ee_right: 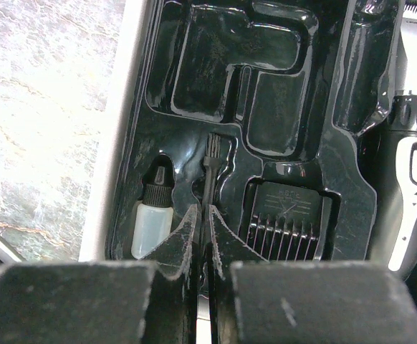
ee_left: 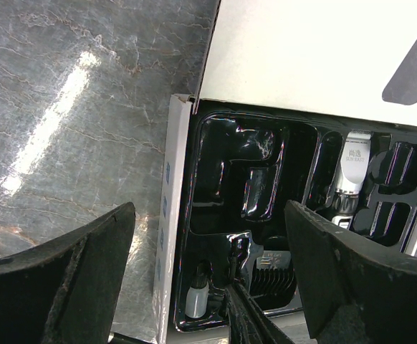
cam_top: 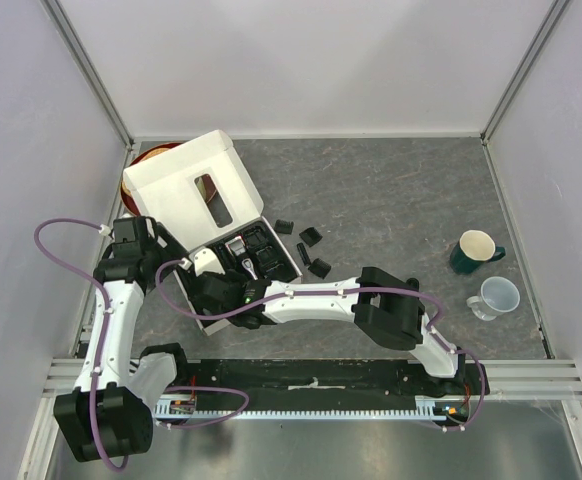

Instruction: Sort the hair-cutting tools

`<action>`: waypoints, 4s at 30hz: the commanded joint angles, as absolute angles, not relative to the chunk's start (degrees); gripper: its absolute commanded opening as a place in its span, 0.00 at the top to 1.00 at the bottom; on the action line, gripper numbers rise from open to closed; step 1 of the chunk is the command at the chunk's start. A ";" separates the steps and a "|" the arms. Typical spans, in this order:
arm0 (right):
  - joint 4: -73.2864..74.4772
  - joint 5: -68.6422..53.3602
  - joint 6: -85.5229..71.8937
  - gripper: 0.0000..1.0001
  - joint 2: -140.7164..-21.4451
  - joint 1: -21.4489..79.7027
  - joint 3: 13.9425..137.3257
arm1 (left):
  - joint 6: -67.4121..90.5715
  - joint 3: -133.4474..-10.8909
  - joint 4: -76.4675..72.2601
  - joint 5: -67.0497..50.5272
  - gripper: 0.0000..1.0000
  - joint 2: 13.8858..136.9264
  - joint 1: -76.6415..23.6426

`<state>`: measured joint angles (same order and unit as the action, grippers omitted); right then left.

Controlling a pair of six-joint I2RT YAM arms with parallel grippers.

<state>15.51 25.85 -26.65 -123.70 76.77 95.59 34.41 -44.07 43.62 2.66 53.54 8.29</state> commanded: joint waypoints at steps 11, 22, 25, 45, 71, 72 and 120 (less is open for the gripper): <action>18.54 26.98 -27.07 0.83 -122.43 77.25 97.82 | 35.60 -43.86 42.54 1.76 0.09 52.91 8.61; 15.91 25.84 -28.47 0.71 -119.18 77.08 96.59 | 35.16 -43.77 42.36 1.67 0.09 53.00 8.61; 14.77 26.37 -28.92 0.73 -117.86 77.08 95.37 | 35.24 -43.77 42.45 1.67 0.09 52.91 8.61; 13.80 24.17 -31.29 1.00 -122.08 75.32 94.75 | 35.24 -43.68 42.28 1.58 0.09 53.09 8.61; 13.01 24.08 -31.73 1.00 -124.63 75.23 93.78 | 35.59 -43.68 42.54 2.64 0.09 52.65 8.61; 13.09 24.17 -31.90 1.00 -124.72 75.23 93.78 | 35.60 -43.77 42.54 2.64 0.09 52.65 8.61; 25.13 30.76 -39.28 0.51 -105.74 67.43 89.66 | 34.02 -43.33 41.40 -1.92 0.08 50.28 8.61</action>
<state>20.29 27.33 -37.63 -113.16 71.20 94.35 34.44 -43.66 43.59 2.20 52.38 8.29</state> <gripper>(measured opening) 0.470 0.914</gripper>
